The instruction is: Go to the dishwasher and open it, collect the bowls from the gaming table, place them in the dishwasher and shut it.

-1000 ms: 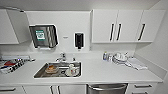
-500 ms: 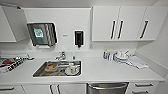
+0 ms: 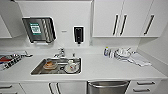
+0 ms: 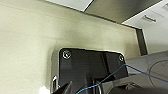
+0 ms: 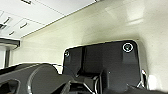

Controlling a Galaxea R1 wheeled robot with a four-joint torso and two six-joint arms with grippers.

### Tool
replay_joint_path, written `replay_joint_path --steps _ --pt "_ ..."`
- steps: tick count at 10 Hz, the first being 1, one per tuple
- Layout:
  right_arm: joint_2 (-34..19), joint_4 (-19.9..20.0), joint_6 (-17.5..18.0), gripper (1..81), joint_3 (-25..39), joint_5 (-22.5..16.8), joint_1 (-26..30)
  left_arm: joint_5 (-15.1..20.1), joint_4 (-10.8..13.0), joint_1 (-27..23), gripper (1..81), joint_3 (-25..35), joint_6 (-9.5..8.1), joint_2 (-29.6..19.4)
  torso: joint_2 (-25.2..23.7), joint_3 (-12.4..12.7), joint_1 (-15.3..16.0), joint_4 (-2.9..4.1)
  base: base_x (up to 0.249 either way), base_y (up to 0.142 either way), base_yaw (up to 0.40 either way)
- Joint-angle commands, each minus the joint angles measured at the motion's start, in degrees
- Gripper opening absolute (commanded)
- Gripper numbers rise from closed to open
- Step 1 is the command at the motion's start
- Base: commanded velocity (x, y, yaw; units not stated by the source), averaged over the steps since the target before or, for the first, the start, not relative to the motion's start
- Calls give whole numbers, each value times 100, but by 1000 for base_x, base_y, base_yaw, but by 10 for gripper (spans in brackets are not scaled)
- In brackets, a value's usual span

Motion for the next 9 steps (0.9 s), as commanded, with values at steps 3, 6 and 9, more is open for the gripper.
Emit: replay_joint_path --steps 3,6,9 --pt "-247 51 11 811 224 -357 641 126 86 -1114 811 1931 -305 -2262 -964 -9 616 0 0 0 0" --pt "-308 60 115 811 216 -392 773 799 16 -2125 811 2432 -358 -2387 -1565 -11 994 0 0 0 0" --pt "-466 60 309 811 347 -401 931 2032 86 -3162 811 3099 -376 -2342 -2210 -11 1397 0 0 0 0"
